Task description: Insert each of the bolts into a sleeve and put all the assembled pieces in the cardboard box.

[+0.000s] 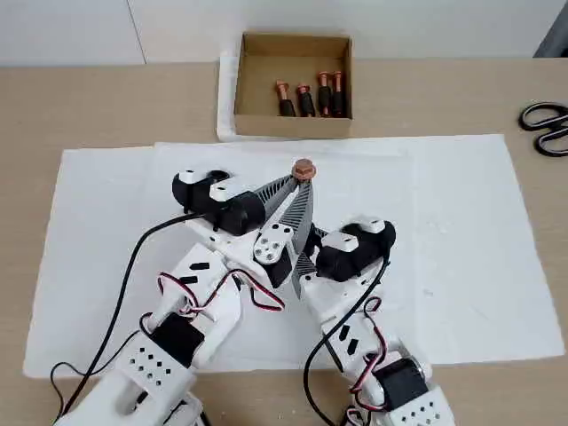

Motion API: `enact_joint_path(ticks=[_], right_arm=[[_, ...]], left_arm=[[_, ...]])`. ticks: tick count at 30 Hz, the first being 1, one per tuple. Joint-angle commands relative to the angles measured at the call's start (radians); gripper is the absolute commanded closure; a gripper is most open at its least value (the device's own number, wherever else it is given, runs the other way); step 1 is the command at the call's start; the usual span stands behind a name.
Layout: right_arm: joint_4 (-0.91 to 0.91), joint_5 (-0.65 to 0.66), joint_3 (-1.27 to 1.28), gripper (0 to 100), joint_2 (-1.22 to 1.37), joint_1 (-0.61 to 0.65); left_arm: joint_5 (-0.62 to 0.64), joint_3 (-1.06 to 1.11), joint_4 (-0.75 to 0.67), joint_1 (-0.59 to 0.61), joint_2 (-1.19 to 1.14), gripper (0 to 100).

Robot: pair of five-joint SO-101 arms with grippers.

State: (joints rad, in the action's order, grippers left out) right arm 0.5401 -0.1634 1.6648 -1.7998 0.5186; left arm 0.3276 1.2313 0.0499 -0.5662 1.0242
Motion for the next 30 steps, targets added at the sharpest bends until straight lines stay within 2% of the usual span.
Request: enact_joint_path(ticks=[1,26,30], right_arm=[[-0.033,-0.003,-0.078,99.4,-0.016,-0.001],[-0.030,-0.003,-0.115,99.4,-0.016,-0.002],[-0.030,-0.003,-0.115,99.4,-0.016,-0.002]], left_arm=[[-0.011,-0.005,-0.015,0.005,0.026,99],[-0.011,0.027,-0.015,0.002,0.026,99],[-0.011,0.030,0.060,0.000,0.029,99]])
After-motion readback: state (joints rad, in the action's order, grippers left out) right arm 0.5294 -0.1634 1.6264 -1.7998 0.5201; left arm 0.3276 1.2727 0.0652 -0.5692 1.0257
